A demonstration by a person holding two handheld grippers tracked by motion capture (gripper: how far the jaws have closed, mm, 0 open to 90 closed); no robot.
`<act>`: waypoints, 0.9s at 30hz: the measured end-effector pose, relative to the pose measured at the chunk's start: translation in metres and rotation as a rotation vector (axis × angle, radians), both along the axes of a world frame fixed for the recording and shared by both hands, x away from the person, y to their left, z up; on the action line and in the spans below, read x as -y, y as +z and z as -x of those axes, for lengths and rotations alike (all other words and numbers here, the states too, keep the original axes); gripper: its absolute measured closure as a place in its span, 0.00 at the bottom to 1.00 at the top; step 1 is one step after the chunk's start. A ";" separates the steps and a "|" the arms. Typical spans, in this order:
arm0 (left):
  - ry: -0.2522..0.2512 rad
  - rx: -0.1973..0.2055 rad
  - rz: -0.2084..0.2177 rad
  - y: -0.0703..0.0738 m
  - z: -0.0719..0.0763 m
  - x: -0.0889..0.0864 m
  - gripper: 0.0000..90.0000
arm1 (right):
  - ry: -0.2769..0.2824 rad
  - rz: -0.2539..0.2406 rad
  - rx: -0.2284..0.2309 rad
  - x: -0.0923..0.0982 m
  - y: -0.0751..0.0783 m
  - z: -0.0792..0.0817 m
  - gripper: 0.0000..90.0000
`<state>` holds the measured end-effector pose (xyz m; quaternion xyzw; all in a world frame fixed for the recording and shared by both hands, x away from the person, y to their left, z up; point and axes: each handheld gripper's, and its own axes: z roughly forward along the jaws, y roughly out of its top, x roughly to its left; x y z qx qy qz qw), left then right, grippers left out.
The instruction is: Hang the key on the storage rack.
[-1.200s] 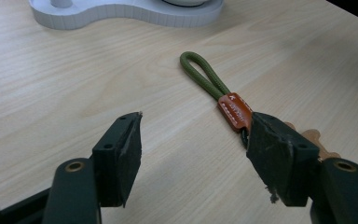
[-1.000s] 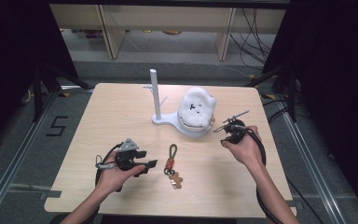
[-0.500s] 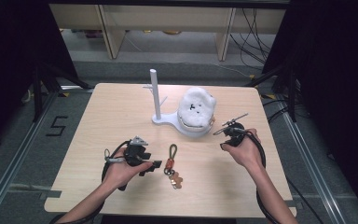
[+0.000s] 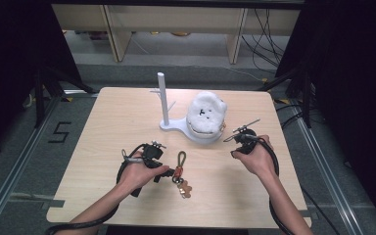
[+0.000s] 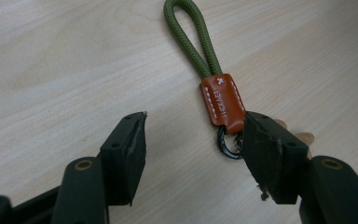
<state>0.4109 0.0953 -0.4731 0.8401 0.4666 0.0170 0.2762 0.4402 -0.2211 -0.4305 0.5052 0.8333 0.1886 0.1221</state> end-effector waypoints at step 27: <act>0.048 -0.059 -0.064 -0.010 -0.014 0.034 0.44 | 0.011 -0.007 -0.006 0.000 -0.001 0.001 0.78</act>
